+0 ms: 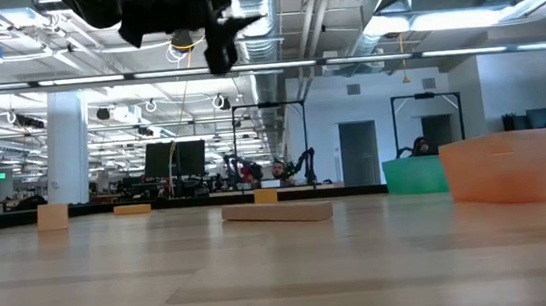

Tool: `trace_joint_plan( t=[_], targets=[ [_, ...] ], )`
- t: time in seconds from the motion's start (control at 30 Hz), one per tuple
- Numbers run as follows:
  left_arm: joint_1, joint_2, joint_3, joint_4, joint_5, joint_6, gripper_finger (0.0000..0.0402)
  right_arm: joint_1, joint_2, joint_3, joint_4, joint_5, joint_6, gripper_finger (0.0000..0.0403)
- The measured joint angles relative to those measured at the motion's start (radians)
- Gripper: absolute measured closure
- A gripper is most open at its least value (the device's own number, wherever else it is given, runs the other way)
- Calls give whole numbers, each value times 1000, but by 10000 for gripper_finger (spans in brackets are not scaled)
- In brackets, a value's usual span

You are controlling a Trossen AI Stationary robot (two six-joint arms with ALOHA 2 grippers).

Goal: Sort & place blocks by color
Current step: Put the brown block into the transparent bin

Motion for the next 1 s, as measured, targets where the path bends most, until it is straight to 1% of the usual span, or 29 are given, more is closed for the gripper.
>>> trace_joint_plan(
  t=[0.07, 0.13, 0.23, 0.37, 0.5, 0.63, 0.73, 0.87, 1.0],
  targets=[
    [-4, 0, 0, -107, -51, 102, 237, 63, 4, 0, -91, -98, 141, 275],
    [-15, 0, 0, -187, -111, 185, 243, 136, 24, -1, -171, -145, 272, 267],
    [-31, 0, 0, -249, -182, 269, 250, 249, 64, -14, -274, -155, 498, 256],
    [-42, 0, 0, -255, -193, 317, 255, 402, 130, -67, -271, -163, 760, 259],
    [-43, 0, 0, -249, -194, 322, 257, 524, 194, -113, -236, -171, 948, 266],
    [-42, 0, 0, -240, -195, 321, 258, 596, 257, -134, -229, -171, 1080, 253],
    [-43, 0, 0, -232, -194, 312, 258, 629, 302, -150, -222, -227, 1150, 243],
    [-43, 0, 0, -232, -194, 303, 258, 677, 362, -167, -185, -313, 1183, 245],
    [-43, 0, 0, -232, -192, 302, 258, 714, 410, -168, -146, -343, 1186, 249]
  ],
)
